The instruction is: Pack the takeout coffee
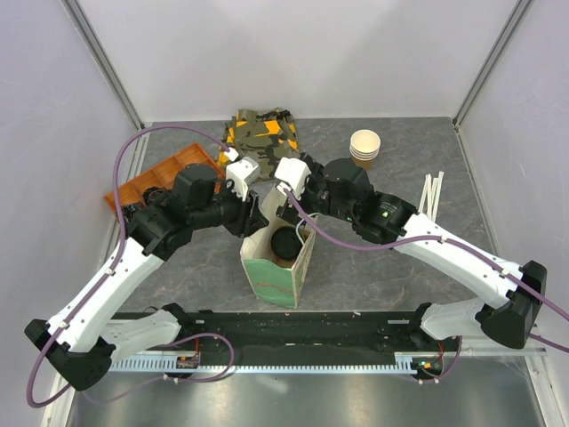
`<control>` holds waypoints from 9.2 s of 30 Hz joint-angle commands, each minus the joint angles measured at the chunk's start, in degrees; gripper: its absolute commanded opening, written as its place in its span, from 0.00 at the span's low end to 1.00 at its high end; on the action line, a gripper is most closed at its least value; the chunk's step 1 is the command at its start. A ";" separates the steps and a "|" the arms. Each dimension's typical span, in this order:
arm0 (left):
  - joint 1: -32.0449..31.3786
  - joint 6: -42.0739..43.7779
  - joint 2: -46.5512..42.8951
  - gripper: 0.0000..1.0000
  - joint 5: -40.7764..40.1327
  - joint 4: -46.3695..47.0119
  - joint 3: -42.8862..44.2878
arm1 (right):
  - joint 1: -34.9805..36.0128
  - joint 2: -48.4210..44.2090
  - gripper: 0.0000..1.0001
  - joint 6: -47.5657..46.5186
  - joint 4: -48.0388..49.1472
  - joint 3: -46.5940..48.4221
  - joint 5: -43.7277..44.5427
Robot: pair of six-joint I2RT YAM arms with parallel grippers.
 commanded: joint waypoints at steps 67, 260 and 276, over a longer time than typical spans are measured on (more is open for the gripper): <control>-1.83 4.03 2.56 0.41 1.83 -2.96 15.62 | -0.11 0.27 0.98 5.86 6.79 6.13 11.70; 36.14 -4.58 1.24 0.40 7.98 -9.11 1.12 | -61.11 31.52 0.00 22.90 -19.41 21.08 -19.31; 36.05 -6.78 -1.04 0.40 13.08 -5.51 -3.45 | -43.13 6.69 0.00 56.65 18.92 31.15 -26.62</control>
